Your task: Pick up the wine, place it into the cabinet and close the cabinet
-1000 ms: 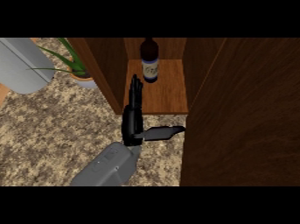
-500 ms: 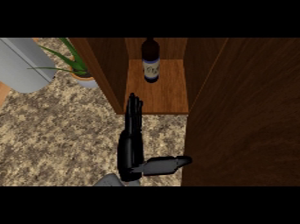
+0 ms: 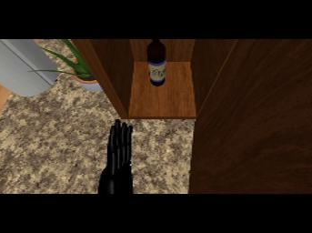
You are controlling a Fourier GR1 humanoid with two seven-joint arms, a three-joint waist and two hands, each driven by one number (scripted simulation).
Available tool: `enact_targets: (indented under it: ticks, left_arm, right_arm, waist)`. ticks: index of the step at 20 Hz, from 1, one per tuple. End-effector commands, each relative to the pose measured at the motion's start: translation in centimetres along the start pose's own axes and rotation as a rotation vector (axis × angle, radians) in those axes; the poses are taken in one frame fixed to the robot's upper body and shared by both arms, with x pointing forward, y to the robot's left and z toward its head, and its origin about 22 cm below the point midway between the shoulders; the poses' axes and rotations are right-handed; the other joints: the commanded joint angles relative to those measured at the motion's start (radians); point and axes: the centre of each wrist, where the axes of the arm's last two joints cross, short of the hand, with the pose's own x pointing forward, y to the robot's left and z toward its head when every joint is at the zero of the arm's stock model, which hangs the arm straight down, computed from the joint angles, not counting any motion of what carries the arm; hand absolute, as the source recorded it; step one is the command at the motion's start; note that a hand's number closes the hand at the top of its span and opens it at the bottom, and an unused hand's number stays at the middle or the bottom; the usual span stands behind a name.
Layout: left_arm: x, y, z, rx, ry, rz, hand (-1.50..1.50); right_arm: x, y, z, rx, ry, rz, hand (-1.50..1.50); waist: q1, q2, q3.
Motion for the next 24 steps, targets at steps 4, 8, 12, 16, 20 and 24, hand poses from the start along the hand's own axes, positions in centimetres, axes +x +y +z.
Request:
enact_targets:
  ticks: [4, 8, 12, 16, 20, 24]
  left_arm:
    - [3.5, 2.9, 3.0, -0.058, -0.004, 0.017, -1.5]
    - [5.0, 5.1, 3.0, -0.114, 0.006, 0.01, -1.5]
    - [5.7, 6.5, 3.4, -0.137, 0.01, 0.007, -1.5]
    - [6.9, 10.1, 2.2, -0.121, 0.002, -0.01, -1.5]
    - [7.7, 10.8, 1.6, -0.076, -0.018, -0.015, -1.5]
    - [8.1, 12.6, 1.9, -0.067, -0.04, -0.016, -1.5]
  right_arm:
    - [1.1, 1.7, 2.5, 0.165, 0.01, -0.084, 1.5]
    - [1.9, 1.7, 2.2, 0.2, 0.006, -0.045, 1.5]
    - [1.5, 1.9, 1.5, 0.202, 0.007, -0.01, 1.5]
    - [0.7, 2.7, 3.1, 0.285, 0.057, -0.126, 1.5]
    - [-0.5, 3.8, 3.1, 0.335, 0.124, -0.211, 1.5]
    - [1.1, 4.5, 4.1, 0.4, 0.147, -0.221, 1.5]
  waist:
    - [-0.001, -0.002, 0.0]
    - [-0.001, 0.0, 0.0]
    - [0.001, 0.001, 0.0]
    - [-0.002, -0.001, -0.001]
    - [-0.004, 0.0, 0.0]
    - [0.001, -0.001, -0.001]
